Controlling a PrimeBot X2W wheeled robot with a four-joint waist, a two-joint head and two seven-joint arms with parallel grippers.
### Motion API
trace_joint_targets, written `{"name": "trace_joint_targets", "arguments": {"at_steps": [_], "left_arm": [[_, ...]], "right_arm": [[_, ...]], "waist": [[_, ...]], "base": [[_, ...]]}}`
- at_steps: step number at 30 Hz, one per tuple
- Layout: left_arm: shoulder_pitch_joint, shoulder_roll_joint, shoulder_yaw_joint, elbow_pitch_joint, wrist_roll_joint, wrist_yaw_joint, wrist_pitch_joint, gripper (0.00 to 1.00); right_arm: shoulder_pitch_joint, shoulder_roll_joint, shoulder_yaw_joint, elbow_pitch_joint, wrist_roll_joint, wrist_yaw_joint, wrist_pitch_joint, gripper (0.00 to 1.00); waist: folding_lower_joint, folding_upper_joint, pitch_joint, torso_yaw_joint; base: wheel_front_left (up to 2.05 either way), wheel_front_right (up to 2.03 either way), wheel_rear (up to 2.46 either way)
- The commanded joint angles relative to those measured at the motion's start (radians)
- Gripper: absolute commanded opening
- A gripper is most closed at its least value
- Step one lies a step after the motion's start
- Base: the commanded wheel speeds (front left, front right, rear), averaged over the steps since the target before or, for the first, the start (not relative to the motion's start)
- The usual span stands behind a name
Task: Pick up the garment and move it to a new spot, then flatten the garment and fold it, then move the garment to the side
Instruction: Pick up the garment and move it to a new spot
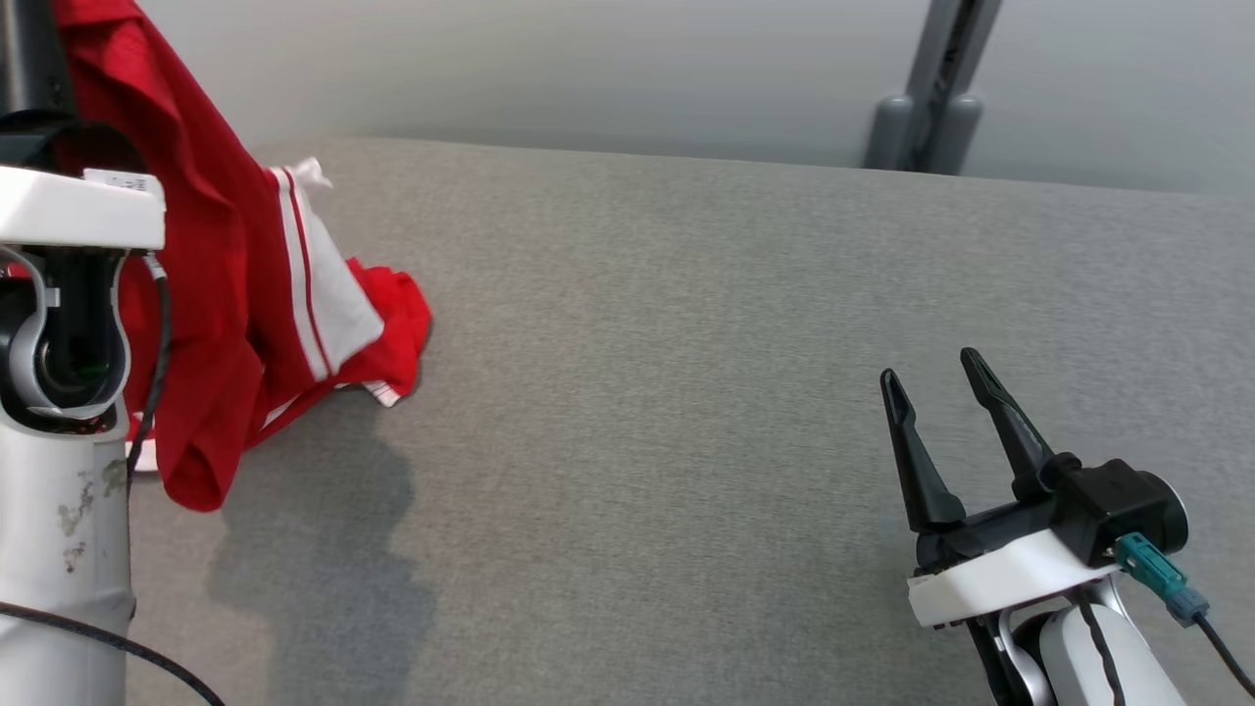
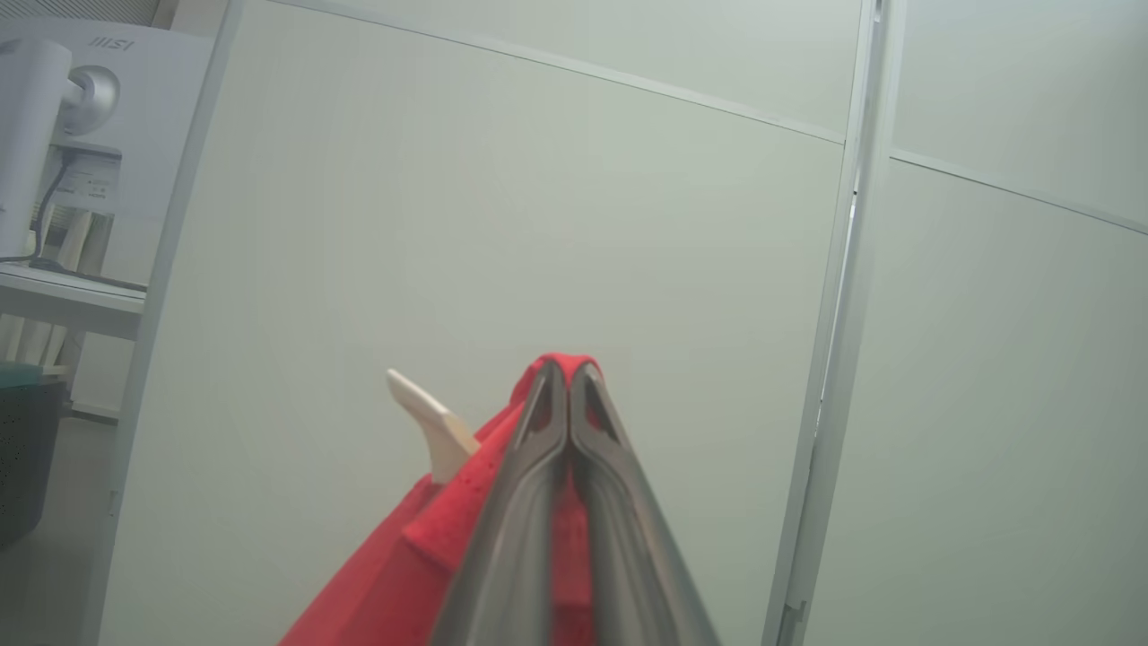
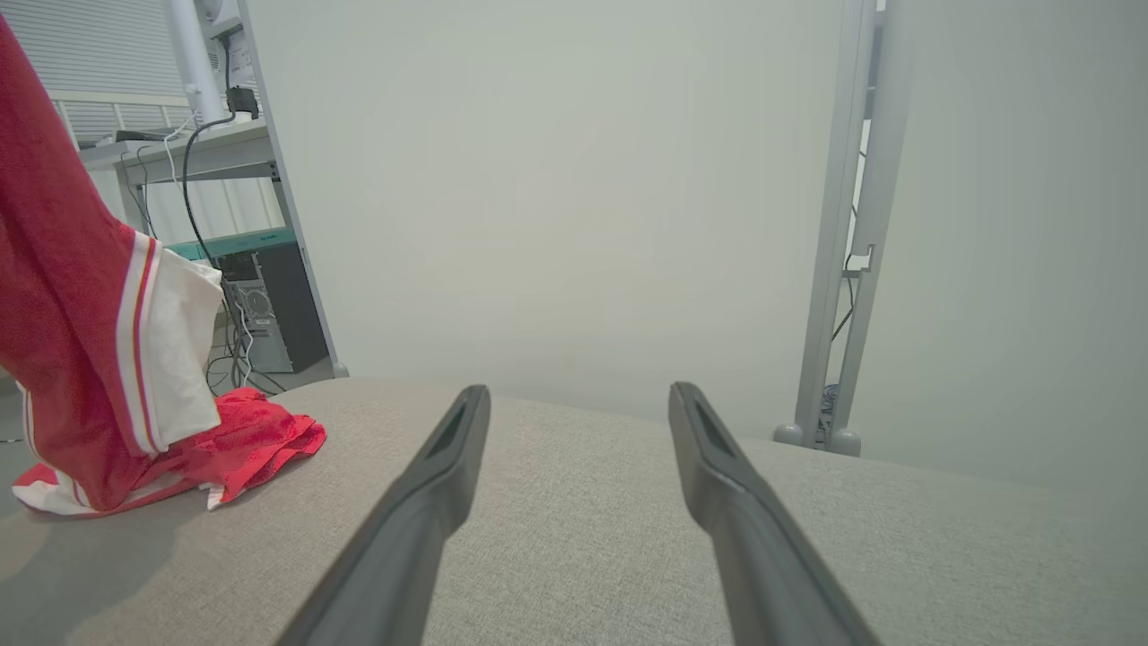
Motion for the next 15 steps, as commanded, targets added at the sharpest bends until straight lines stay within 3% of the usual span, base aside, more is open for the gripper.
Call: {"name": "trace_joint_targets", "arguments": {"at_steps": [1, 8, 15], "left_arm": [[0.013, -0.007, -0.011, -0.055, -0.01, 0.015, 0.026, 0.0], [0.014, -0.061, -0.08, -0.236, -0.02, 0.066, 0.126, 0.0], [-0.038, -0.13, -0.122, -0.292, -0.003, 0.118, 0.123, 0.0]], "right_arm": [[0.008, -0.006, -0.003, -0.006, 0.011, 0.0, -0.002, 1.0], [0.0, -0.006, -0.021, -0.021, 0.027, 0.0, -0.002, 1.0], [-0.019, -0.007, -0.024, -0.039, 0.049, 0.0, -0.002, 1.0]], "waist": [[0.0, 0.0, -0.02, -0.042], [0.0, 0.0, -0.014, -0.142], [0.0, 0.0, 0.011, -0.27]], "base": [[0.0, 0.0, 0.0], [0.0, 0.0, 0.0], [0.0, 0.0, 0.0]]}}
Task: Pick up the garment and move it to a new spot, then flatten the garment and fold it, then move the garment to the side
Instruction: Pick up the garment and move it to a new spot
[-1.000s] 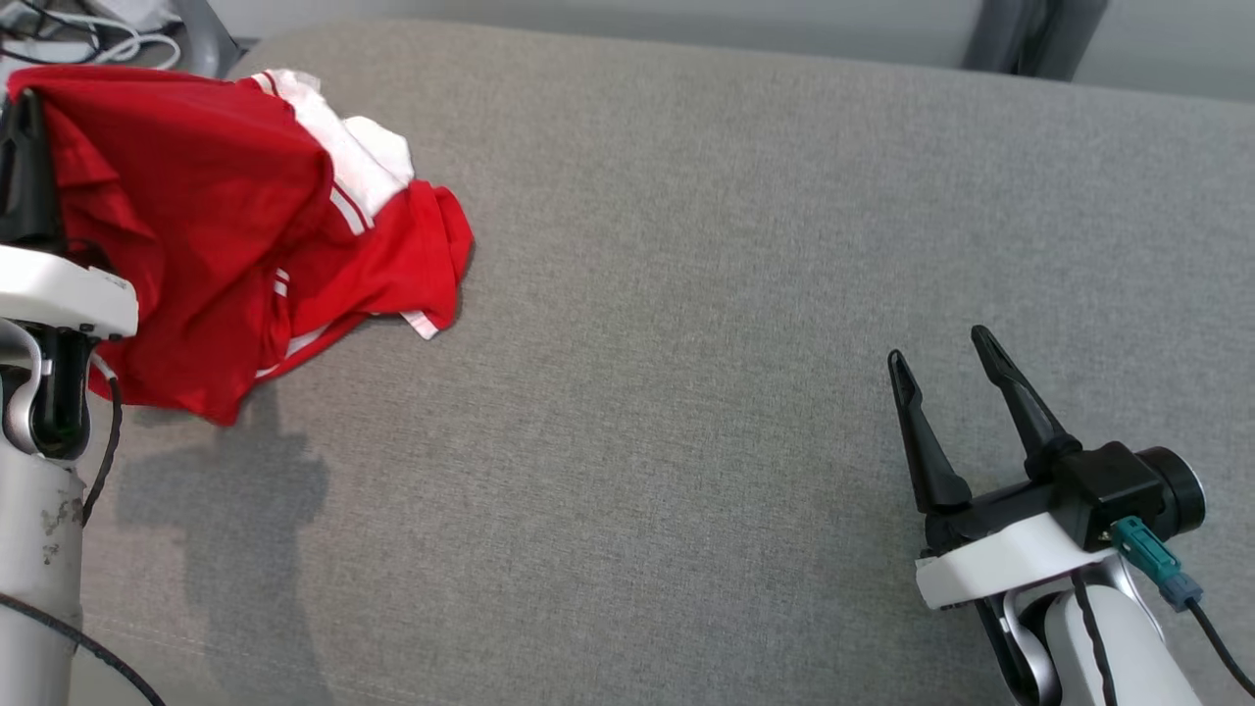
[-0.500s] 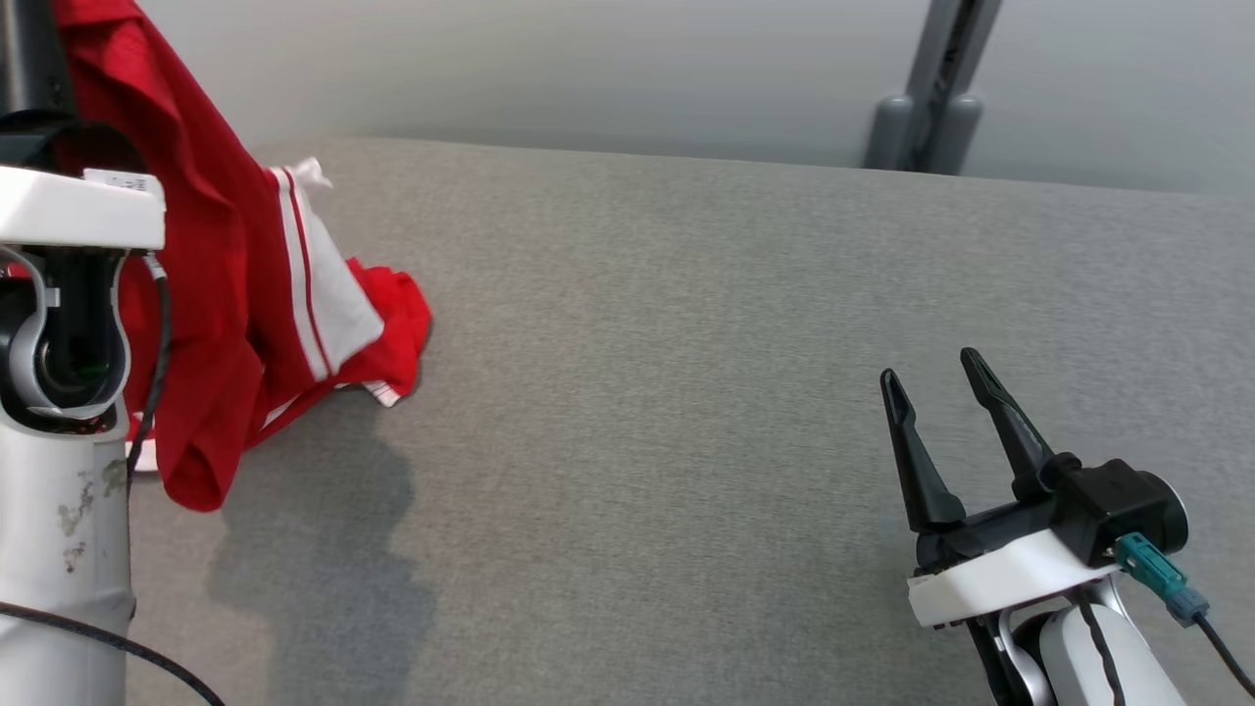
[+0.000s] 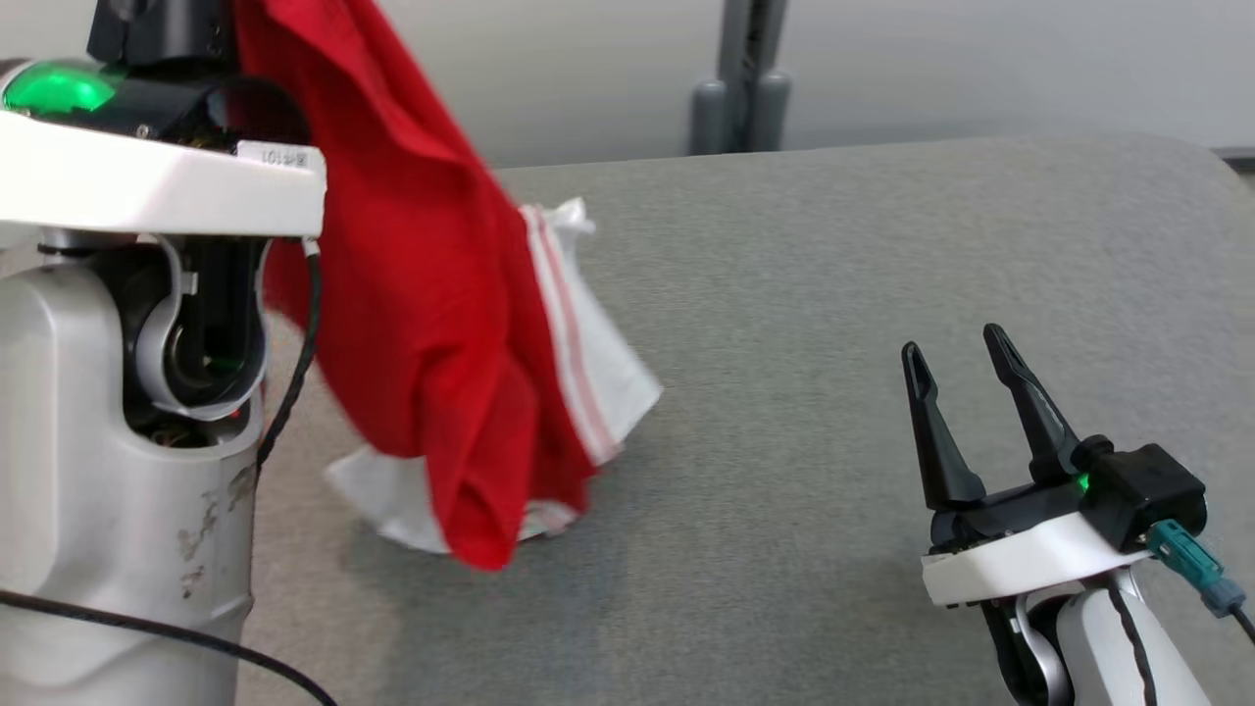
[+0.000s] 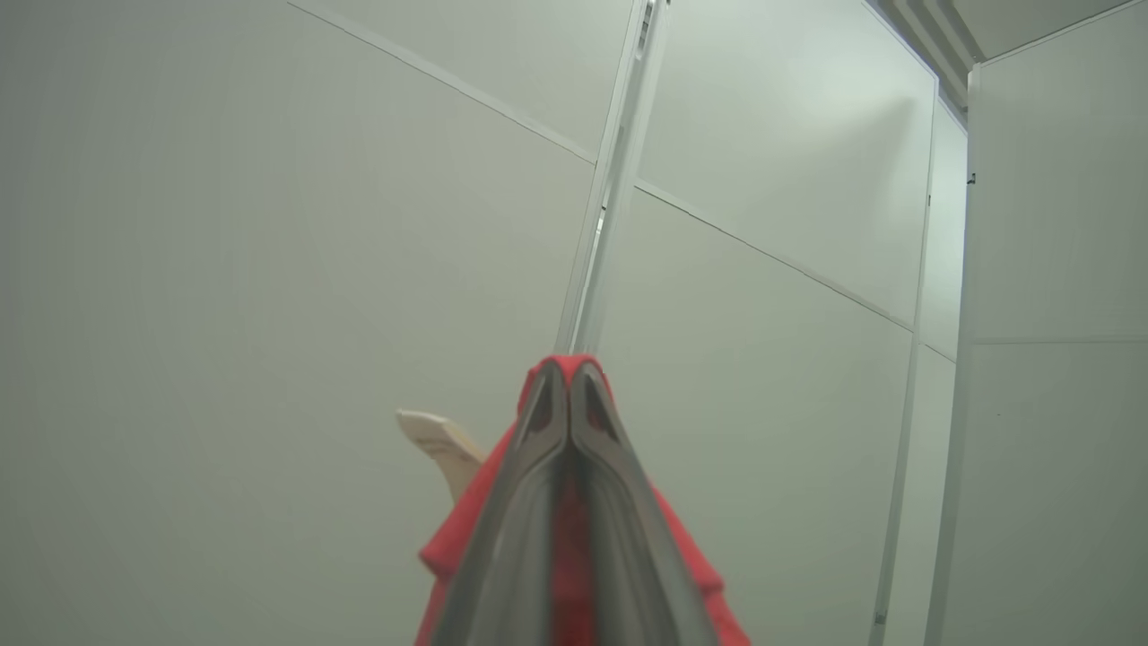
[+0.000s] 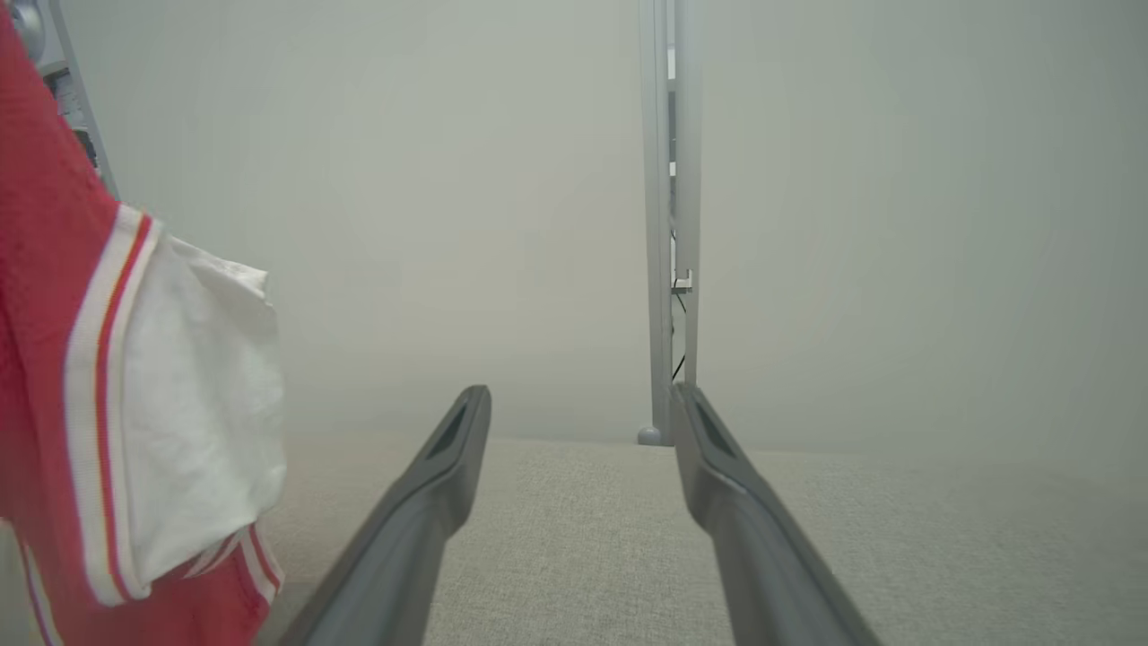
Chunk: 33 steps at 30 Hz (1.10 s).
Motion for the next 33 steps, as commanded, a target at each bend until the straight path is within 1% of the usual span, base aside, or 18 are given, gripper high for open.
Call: {"name": "trace_joint_targets", "arguments": {"at_steps": [1, 6, 7, 10, 11, 16, 18, 23, 27, 28, 29, 30, 31, 33], "left_arm": [[-0.035, -0.016, -0.006, -0.005, 0.007, 0.013, -0.014, 0.0], [-0.076, -0.044, -0.042, 0.007, 0.041, 0.042, -0.039, 0.0], [-0.076, -0.044, -0.042, 0.007, 0.041, 0.042, -0.039, 0.0], [-0.071, -0.051, -0.079, 0.028, 0.061, 0.052, -0.03, 0.0], [-0.056, -0.055, -0.102, 0.036, 0.068, 0.056, -0.025, 0.0], [0.032, -0.074, -0.25, 0.077, 0.091, 0.035, 0.001, 0.0], [0.075, -0.08, -0.309, 0.102, 0.082, 0.038, -0.003, 0.0], [0.143, -0.093, -0.44, 0.178, 0.038, 0.071, -0.057, 0.0], [0.143, -0.092, -0.574, 0.243, -0.023, 0.099, -0.105, 0.0], [0.134, -0.092, -0.603, 0.258, -0.034, 0.104, -0.117, 0.19], [0.124, -0.092, -0.639, 0.274, -0.04, 0.102, -0.123, 0.65], [0.115, -0.092, -0.669, 0.289, -0.047, 0.099, -0.129, 1.0], [0.108, -0.091, -0.688, 0.3, -0.055, 0.105, -0.139, 1.0], [0.094, -0.091, -0.73, 0.325, -0.059, 0.1, -0.15, 1.0]], "right_arm": [[-0.012, -0.006, -0.003, -0.01, 0.009, 0.0, -0.002, 1.0], [-0.016, -0.006, -0.01, -0.023, 0.027, 0.0, -0.002, 1.0], [-0.016, -0.006, -0.01, -0.023, 0.027, 0.0, -0.002, 1.0], [-0.015, -0.005, -0.014, -0.034, 0.037, 0.0, -0.002, 1.0], [-0.016, -0.006, -0.014, -0.037, 0.042, 0.0, -0.002, 1.0], [-0.015, -0.005, -0.019, -0.055, 0.055, 0.0, -0.002, 1.0], [-0.018, -0.005, -0.023, -0.06, 0.06, 0.0, -0.002, 1.0], [-0.025, -0.005, -0.021, -0.068, 0.07, 0.0, -0.002, 1.0], [-0.028, -0.005, -0.019, -0.07, 0.078, 0.0, -0.002, 1.0], [-0.028, -0.005, -0.019, -0.071, 0.08, 0.0, -0.002, 1.0], [-0.026, -0.005, -0.019, -0.072, 0.082, 0.0, -0.002, 1.0], [-0.025, -0.005, -0.021, -0.073, 0.084, 0.0, -0.002, 1.0], [-0.023, -0.005, -0.022, -0.073, 0.084, 0.0, -0.002, 1.0], [-0.019, -0.005, -0.024, -0.073, 0.085, 0.0, -0.002, 1.0]], "waist": [[0.0, -0.0001, 0.021, -0.08], [0.0, -0.0001, 0.042, -0.182], [0.0, -0.0001, 0.042, -0.182], [0.0, -0.0001, 0.056, -0.237], [0.0, -0.0001, 0.062, -0.256], [0.0, -0.0001, 0.093, -0.331], [0.0, -0.0001, 0.105, -0.355], [0.0, -0.0001, 0.123, -0.41], [0.0, -0.0001, 0.128, -0.442], [0.0, -0.0001, 0.128, -0.447], [0.0, -0.0001, 0.128, -0.45], [0.0, -0.0001, 0.128, -0.452], [0.0, -0.0001, 0.128, -0.453], [0.0, -0.0001, 0.129, -0.451]], "base": [[0.0, 0.0, 0.0], [0.0, 0.0, 0.0], [0.0, 0.0, 0.0], [0.0, 0.0, 0.0], [0.0, 0.0, 0.0], [0.0, 0.0, 0.0], [0.0, 0.0, 0.0], [0.0, 0.0, 0.0], [0.0, 0.0, 0.0], [0.0, 0.0, 0.0], [0.0, 0.0, 0.0], [0.0, 0.0, 0.0], [0.0, 0.0, 0.0], [0.0, 0.0, 0.0]]}}
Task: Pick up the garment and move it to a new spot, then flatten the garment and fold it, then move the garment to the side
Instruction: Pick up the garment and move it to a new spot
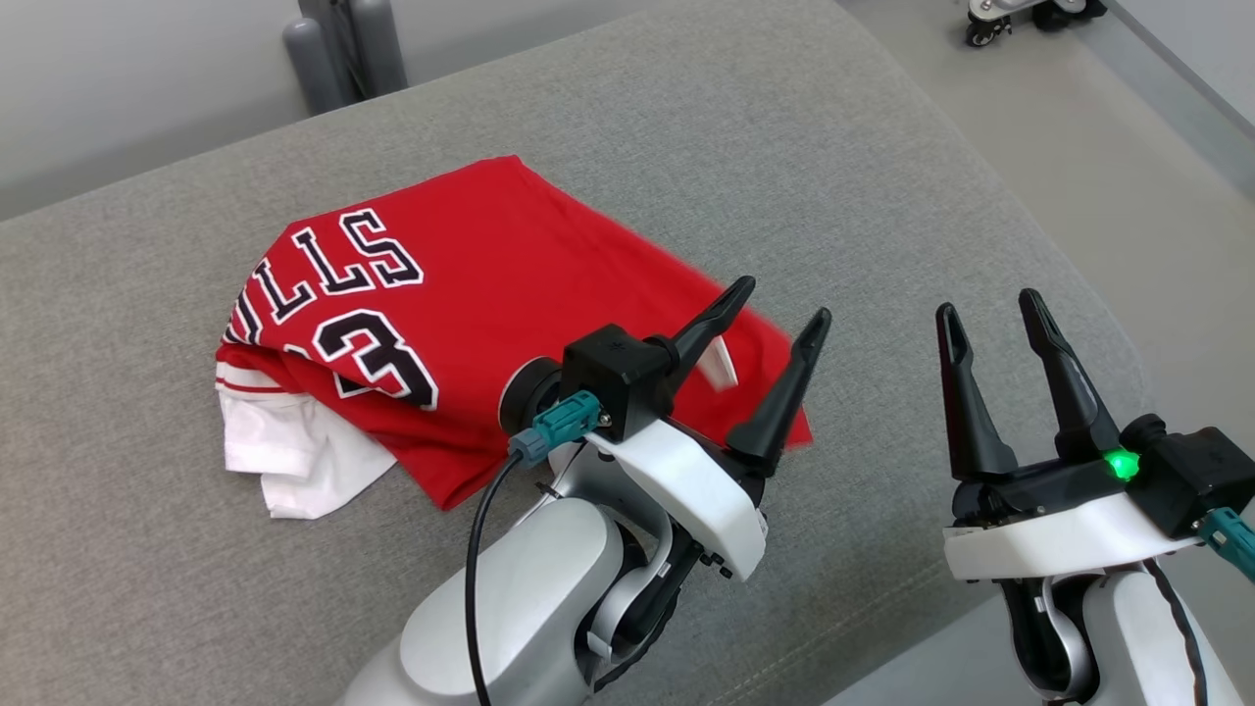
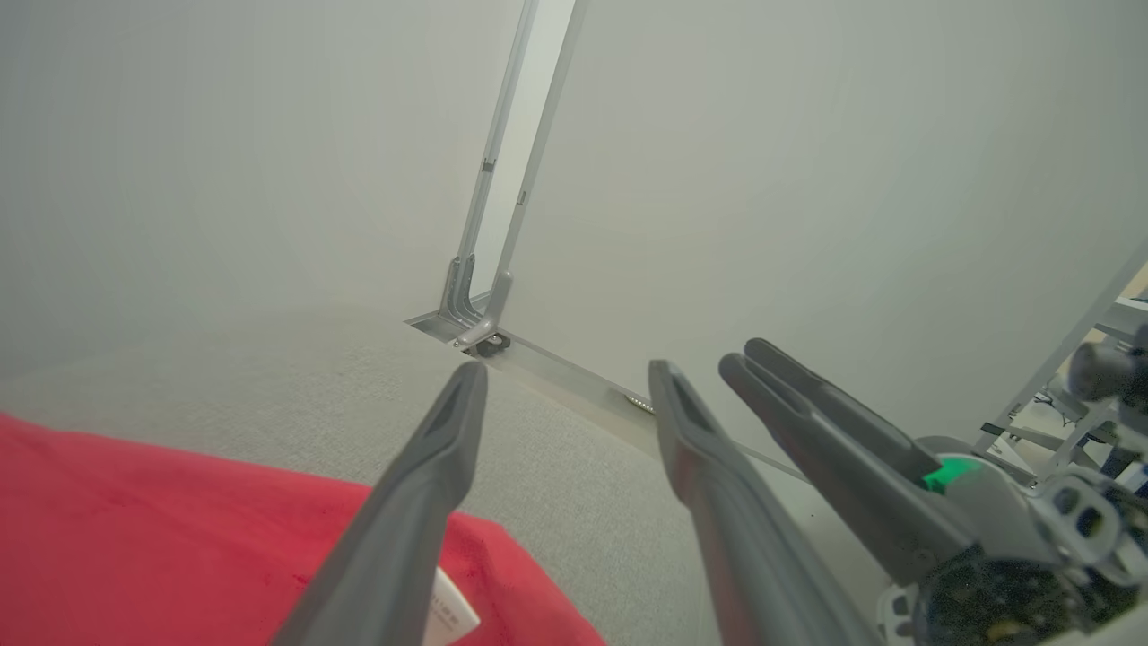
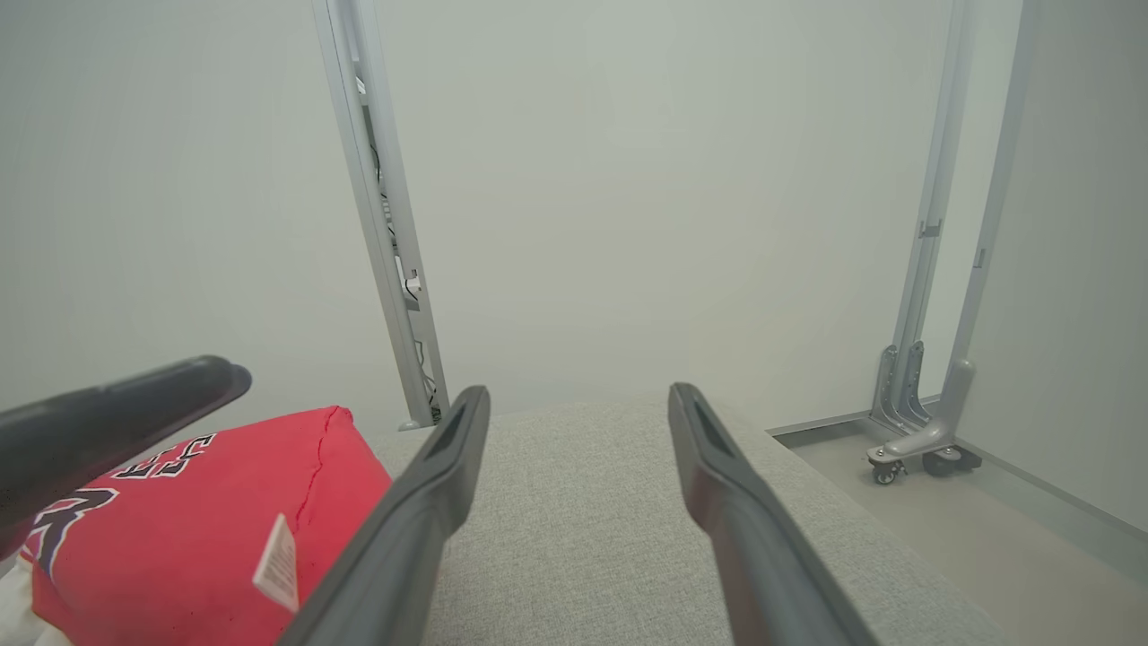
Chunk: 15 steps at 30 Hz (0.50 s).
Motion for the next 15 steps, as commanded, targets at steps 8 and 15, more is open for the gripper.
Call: {"name": "trace_joint_targets", "arguments": {"at_steps": [8, 15], "left_arm": [[-0.061, 0.017, 0.016, 0.068, -0.006, 0.005, -0.091, 1.0], [-0.049, 0.14, 0.134, 0.039, 0.081, 0.02, -0.154, 1.0]], "right_arm": [[0.005, -0.005, -0.012, -0.002, -0.009, 0.0, -0.002, 1.0], [0.022, -0.005, -0.02, 0.009, -0.059, 0.0, -0.002, 1.0]], "waist": [[0.0, 0.0, -0.022, 0.066], [0.0, 0.0, -0.064, 0.196]], "base": [[0.0, 0.0, 0.0], [0.0, 0.0, 0.0]]}}
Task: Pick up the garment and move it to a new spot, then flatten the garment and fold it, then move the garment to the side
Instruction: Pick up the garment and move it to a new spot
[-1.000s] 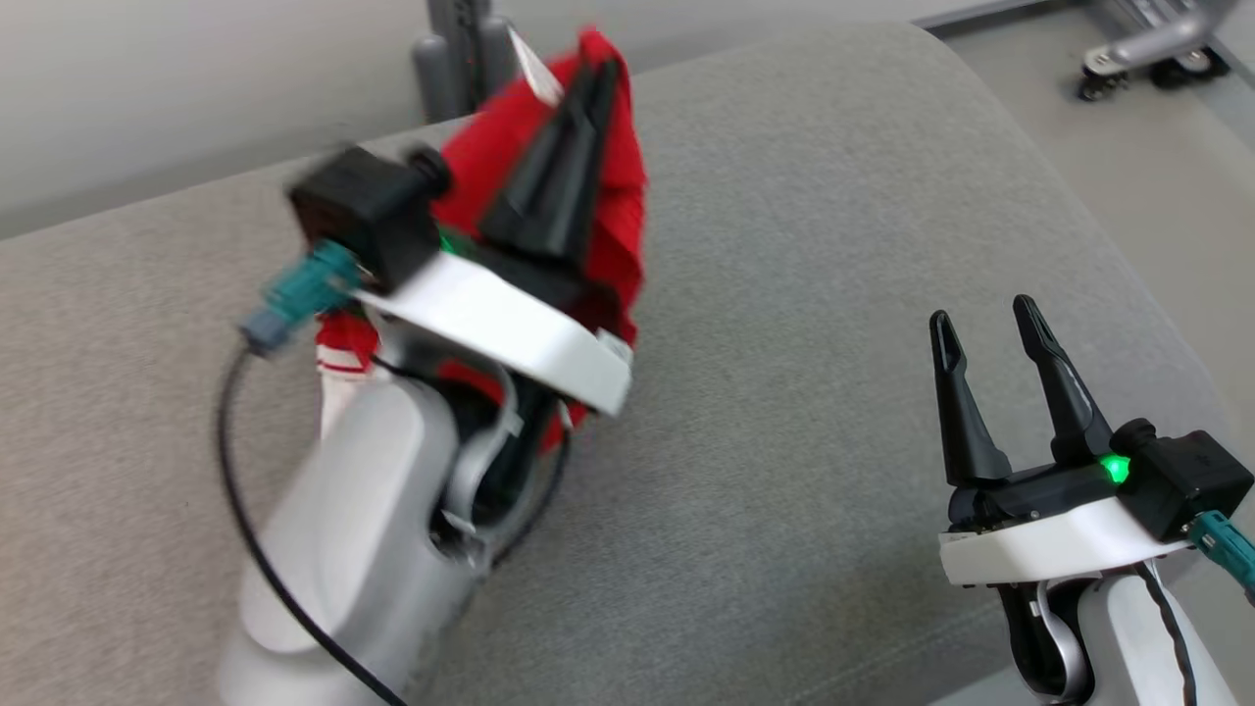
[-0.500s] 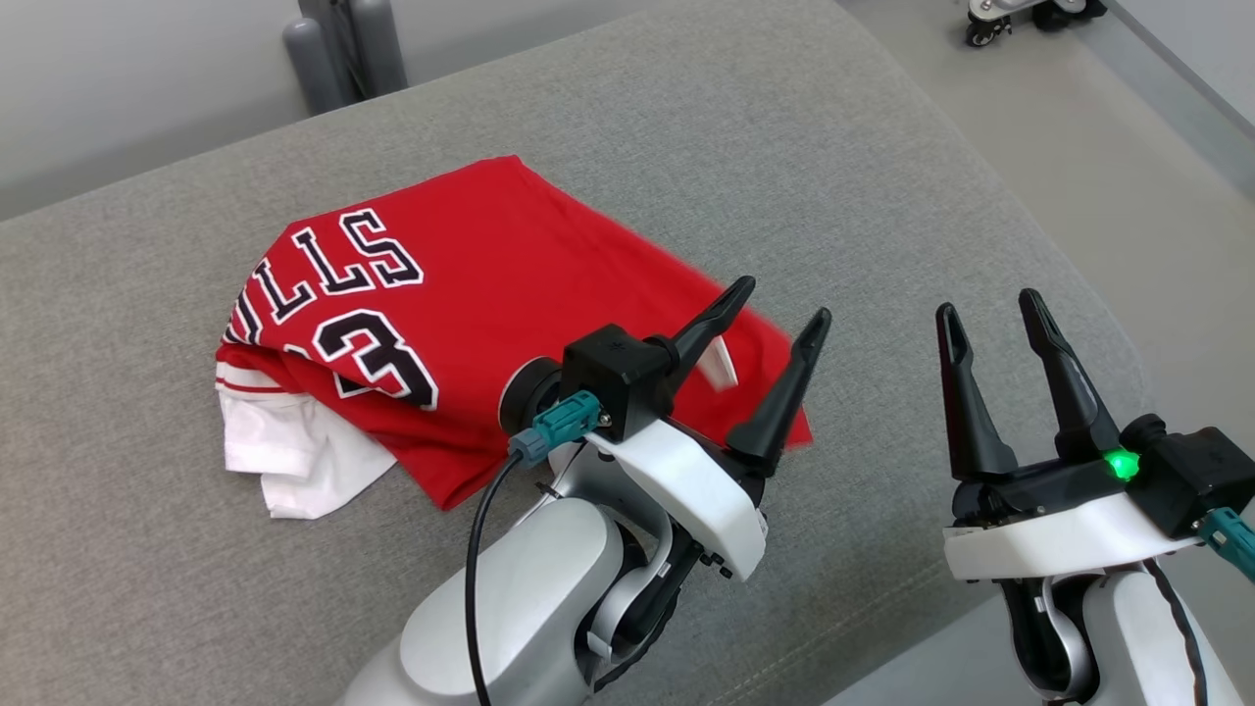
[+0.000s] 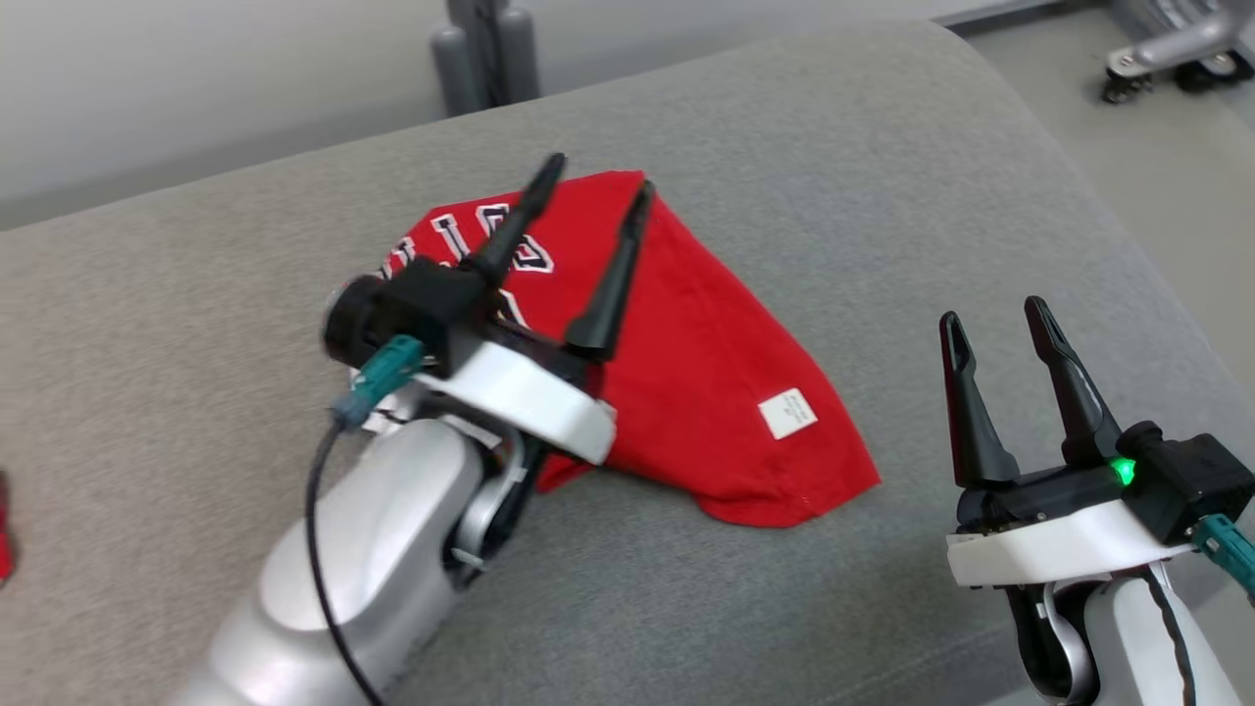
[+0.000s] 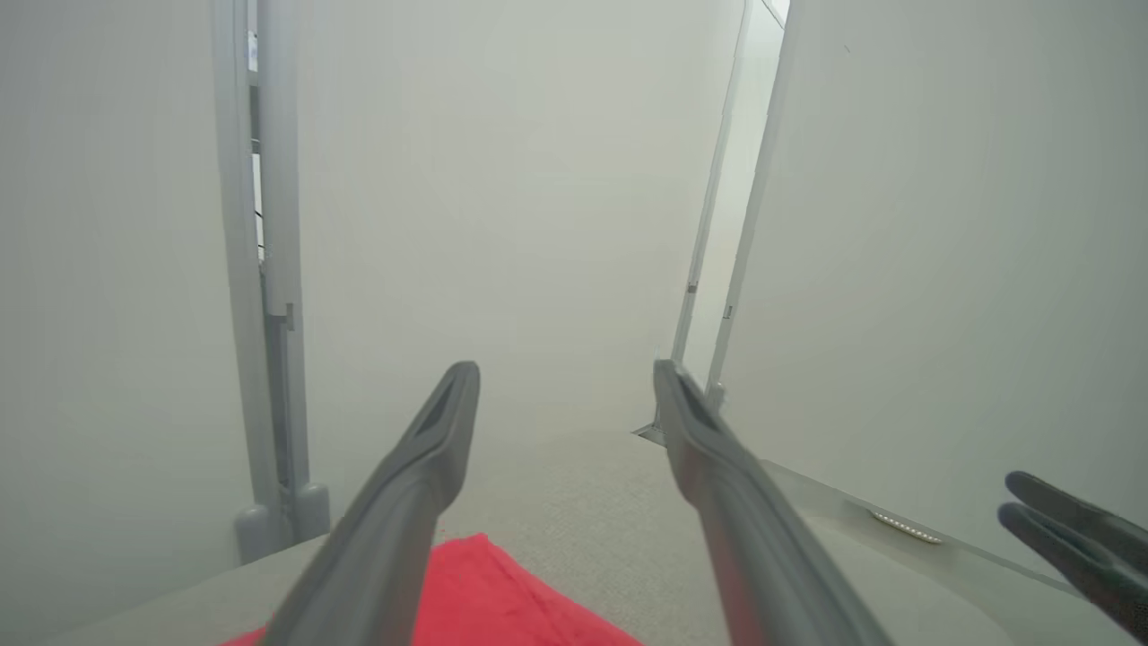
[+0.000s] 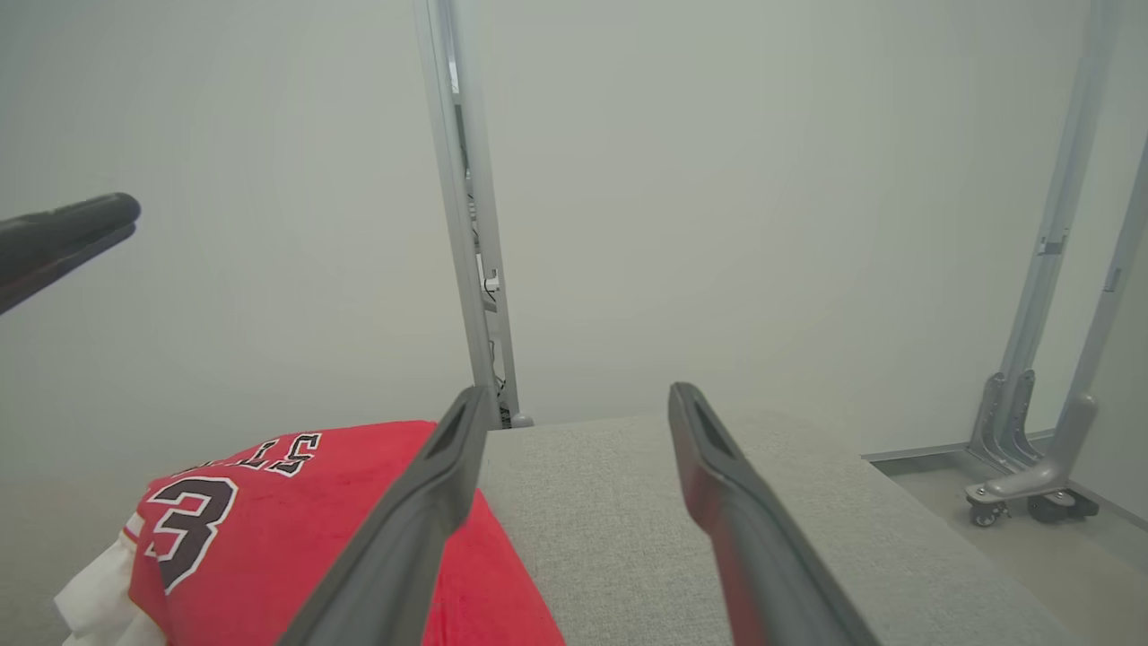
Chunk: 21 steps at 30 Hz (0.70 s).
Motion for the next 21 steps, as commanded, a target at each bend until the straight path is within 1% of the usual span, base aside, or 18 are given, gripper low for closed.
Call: {"name": "trace_joint_targets", "arguments": {"at_steps": [1, 2, 3, 7, 11, 13, 14, 16, 19, 21], "left_arm": [[0.031, 0.031, 0.027, -0.016, 0.021, 0.004, -0.007, 1.0], [0.045, 0.048, 0.046, -0.033, 0.035, 0.004, -0.007, 1.0], [0.045, 0.048, 0.046, -0.033, 0.035, 0.004, -0.007, 1.0], [0.132, 0.12, 0.129, -0.114, 0.114, 0.009, -0.007, 1.0], [0.254, 0.145, 0.223, -0.167, 0.15, 0.003, -0.007, 1.0], [0.313, 0.157, 0.26, -0.181, 0.185, -0.004, -0.007, 1.0], [0.347, 0.158, 0.276, -0.183, 0.204, 0.004, -0.007, 1.0], [0.412, 0.141, 0.32, -0.193, 0.225, 0.014, -0.007, 1.0], [0.494, 0.111, 0.375, -0.203, 0.258, -0.004, -0.007, 1.0], [0.539, 0.077, 0.414, -0.204, 0.279, -0.016, -0.008, 1.0]], "right_arm": [[0.014, -0.006, 0.0, 0.006, -0.015, 0.0, -0.002, 1.0], [0.016, -0.006, -0.002, 0.01, -0.02, 0.0, -0.002, 1.0], [0.016, -0.006, -0.002, 0.01, -0.02, 0.0, -0.002, 1.0], [0.029, -0.006, -0.01, 0.028, -0.04, 0.0, -0.002, 1.0], [0.046, -0.006, -0.022, 0.056, -0.056, 0.0, -0.002, 1.0], [0.057, -0.006, -0.024, 0.067, -0.063, 0.0, -0.002, 1.0], [0.061, -0.006, -0.024, 0.071, -0.069, 0.0, -0.002, 1.0], [0.068, -0.006, -0.026, 0.073, -0.071, 0.0, -0.002, 1.0], [0.082, -0.006, -0.038, 0.069, -0.07, 0.0, -0.002, 1.0], [0.093, -0.006, -0.04, 0.068, -0.074, 0.0, -0.002, 1.0]], "waist": [[0.0, 0.0, -0.028, 0.061], [0.0, 0.0, -0.033, 0.077], [0.0, 0.0, -0.033, 0.077], [0.0, 0.0, -0.05, 0.14], [0.0, 0.0, -0.068, 0.195], [0.0, 0.0, -0.079, 0.218], [0.0, 0.0, -0.084, 0.226], [0.0, 0.0, -0.094, 0.242], [0.0, 0.0, -0.105, 0.265], [0.0, 0.0, -0.114, 0.281]], "base": [[0.0, 0.0, 0.0], [0.0, 0.0, 0.0], [0.0, 0.0, 0.0], [0.0, 0.0, 0.0], [0.0, 0.0, 0.0], [0.0, 0.0, 0.0], [0.0, 0.0, 0.0], [0.0, 0.0, 0.0], [0.0, 0.0, 0.0], [0.0, 0.0, 0.0]]}}
